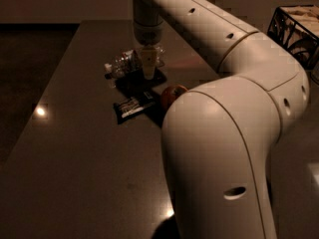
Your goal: Pick water bottle
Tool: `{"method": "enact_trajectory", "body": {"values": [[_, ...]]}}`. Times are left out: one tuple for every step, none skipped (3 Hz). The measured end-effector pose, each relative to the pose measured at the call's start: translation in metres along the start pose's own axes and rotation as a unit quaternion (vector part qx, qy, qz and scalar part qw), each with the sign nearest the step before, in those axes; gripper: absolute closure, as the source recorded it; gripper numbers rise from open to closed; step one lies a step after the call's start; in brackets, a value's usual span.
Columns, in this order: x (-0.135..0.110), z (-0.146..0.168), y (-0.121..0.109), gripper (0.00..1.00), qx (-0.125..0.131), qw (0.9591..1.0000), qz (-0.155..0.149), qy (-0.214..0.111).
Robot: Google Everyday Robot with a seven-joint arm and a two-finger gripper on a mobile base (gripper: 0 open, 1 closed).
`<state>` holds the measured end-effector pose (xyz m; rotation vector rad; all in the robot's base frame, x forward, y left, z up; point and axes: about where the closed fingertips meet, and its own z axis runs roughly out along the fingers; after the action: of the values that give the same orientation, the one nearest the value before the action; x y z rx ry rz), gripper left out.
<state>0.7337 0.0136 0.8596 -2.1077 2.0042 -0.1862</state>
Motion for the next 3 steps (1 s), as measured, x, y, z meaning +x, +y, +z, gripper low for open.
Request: {"method": "enact_trajectory", "body": {"values": [[-0.008, 0.000, 0.003, 0.43, -0.003, 0.9999, -0.010, -0.003], [-0.015, -0.005, 0.005, 0.66, -0.001, 0.9998, -0.018, -0.013], [-0.019, -0.015, 0.007, 0.88, 0.005, 0.9995, -0.020, -0.026]]}}
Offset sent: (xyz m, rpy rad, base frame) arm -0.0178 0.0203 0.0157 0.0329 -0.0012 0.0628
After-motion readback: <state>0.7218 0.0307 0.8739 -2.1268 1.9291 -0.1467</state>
